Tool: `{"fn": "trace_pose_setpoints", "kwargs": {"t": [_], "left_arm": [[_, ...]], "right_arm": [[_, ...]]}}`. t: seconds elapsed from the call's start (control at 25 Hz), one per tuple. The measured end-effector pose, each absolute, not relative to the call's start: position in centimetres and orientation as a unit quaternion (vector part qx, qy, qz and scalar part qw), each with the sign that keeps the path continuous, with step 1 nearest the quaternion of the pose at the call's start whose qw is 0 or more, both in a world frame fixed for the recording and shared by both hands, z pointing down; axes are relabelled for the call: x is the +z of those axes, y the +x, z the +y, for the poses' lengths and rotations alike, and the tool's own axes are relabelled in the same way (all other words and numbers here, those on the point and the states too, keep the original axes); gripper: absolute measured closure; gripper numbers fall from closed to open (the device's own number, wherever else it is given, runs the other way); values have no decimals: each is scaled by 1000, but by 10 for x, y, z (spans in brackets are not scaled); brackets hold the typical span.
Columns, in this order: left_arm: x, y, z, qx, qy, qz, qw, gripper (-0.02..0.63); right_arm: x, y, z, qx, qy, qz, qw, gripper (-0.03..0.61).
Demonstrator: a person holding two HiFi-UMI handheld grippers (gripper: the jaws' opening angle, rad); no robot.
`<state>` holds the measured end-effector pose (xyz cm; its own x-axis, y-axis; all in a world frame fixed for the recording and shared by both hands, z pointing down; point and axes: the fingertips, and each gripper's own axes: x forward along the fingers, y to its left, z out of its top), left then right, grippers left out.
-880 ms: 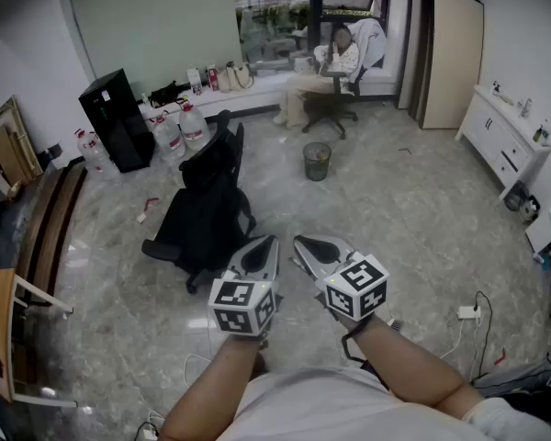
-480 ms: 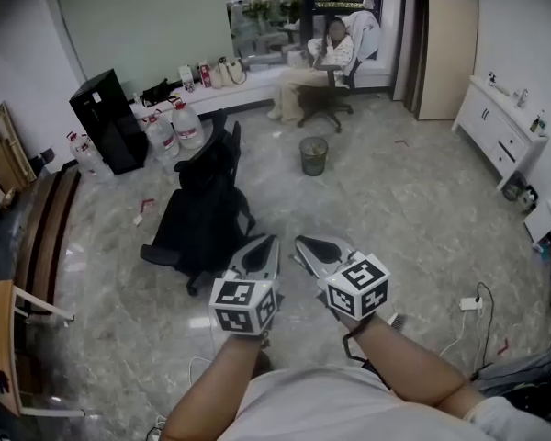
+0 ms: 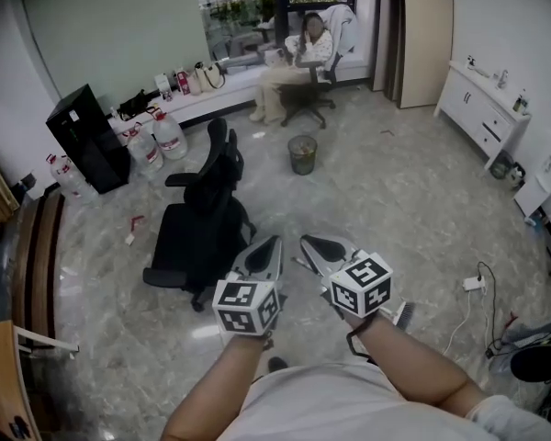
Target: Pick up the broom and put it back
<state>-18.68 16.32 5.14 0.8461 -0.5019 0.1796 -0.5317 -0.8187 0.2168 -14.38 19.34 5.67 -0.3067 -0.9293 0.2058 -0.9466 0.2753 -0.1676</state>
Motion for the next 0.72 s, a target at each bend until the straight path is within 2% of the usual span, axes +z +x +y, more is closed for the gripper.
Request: {"fn": "trace_pose_setpoints", "kwargs": {"t": [0.36,0.72], "left_arm": [[81,-190,127,77,957,-236,151,609],[119,-116,79,108,947,-256,160,609]], "right_arm": [[84,-141,166,156,617,-770,43,575],[110,-58,113,158,610,-775,43,575]]}}
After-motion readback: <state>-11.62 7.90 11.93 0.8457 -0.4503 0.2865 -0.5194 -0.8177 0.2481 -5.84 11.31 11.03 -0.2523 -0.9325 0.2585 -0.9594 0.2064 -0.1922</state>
